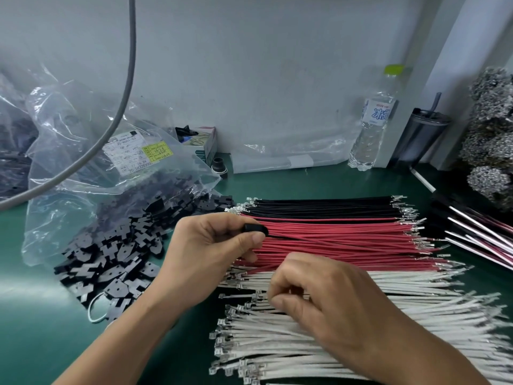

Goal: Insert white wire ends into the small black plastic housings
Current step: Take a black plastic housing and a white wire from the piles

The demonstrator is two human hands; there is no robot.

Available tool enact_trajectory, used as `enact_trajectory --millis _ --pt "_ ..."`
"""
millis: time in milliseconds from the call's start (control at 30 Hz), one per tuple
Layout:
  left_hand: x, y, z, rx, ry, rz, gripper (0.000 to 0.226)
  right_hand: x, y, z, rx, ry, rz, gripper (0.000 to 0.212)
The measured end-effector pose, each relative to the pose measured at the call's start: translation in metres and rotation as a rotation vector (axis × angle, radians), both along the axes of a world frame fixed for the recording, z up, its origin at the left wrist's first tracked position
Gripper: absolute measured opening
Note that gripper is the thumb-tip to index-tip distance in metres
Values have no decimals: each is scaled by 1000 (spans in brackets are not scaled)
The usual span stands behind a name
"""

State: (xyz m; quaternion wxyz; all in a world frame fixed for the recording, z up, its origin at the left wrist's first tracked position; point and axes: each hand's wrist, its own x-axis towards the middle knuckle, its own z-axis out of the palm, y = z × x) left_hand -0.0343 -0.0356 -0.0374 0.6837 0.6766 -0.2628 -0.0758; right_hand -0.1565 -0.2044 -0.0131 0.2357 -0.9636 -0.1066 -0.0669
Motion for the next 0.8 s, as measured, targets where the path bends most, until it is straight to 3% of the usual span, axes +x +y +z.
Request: enact_trajectory --millis 100,233,367,433,600,800 --pt "0 -1 0 3 10 0 14 -1 4 -3 -82 33 47 25" --pt "-1 -1 0 -2 7 1 14 0 8 -6 -30 35 28 12" --pt "1 2 1 12 9 -9 15 1 -8 2 234 -20 -91 6" --pt "2 3 2 4 18 -21 15 4 -16 2 311 -144 -172 10" --pt "-1 2 4 -29 47 -63 18 9 -19 -6 229 -322 -321 10" --pt "0 3 4 -33 49 -83 17 9 -22 -9 201 -372 -327 8"
